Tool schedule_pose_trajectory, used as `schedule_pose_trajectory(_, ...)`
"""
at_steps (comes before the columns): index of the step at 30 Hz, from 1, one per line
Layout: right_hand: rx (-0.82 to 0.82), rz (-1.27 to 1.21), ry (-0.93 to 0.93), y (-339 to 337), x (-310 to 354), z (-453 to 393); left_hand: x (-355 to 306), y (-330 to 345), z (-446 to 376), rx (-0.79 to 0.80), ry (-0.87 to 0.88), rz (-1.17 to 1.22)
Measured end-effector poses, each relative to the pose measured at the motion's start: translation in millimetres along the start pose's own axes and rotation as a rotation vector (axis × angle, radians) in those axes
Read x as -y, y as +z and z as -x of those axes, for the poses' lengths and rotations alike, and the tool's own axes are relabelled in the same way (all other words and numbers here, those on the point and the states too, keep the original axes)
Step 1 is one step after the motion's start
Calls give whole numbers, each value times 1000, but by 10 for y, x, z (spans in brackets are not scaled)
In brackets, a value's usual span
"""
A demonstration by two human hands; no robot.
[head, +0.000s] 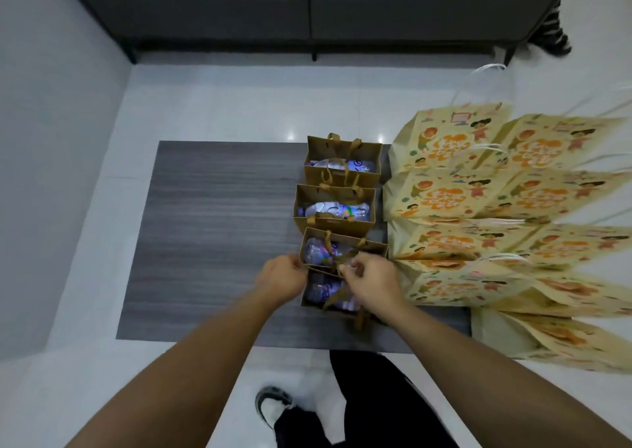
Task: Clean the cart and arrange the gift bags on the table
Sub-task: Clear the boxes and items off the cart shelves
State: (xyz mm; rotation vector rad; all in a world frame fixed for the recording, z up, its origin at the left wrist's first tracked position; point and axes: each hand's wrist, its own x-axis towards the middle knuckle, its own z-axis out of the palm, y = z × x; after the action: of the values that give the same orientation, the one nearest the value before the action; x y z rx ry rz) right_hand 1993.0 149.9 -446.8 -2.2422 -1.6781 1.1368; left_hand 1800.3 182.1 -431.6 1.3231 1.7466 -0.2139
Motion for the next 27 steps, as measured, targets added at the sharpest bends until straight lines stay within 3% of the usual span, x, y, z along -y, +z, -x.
schedule_pose_trajectory(3,-125,41,138,-65,-94,-212,-33,29,-173,-8,-22,35)
schedule_pose_trajectory(9,92,-29,392,79,-286,-455,-56,254,-401,27,-67,98)
schedule_pose_trajectory(13,100,-186,378,107,-315,-488,-31,432,-502,139,-78,154)
schedule_pose_trajectory(20,156,-204,362,59,-309,-524,99,530,-463,115,-37,9)
schedule_pose_trajectory(27,-82,-134,427,195,-373,-211,141,517,-380,-83,-6,16)
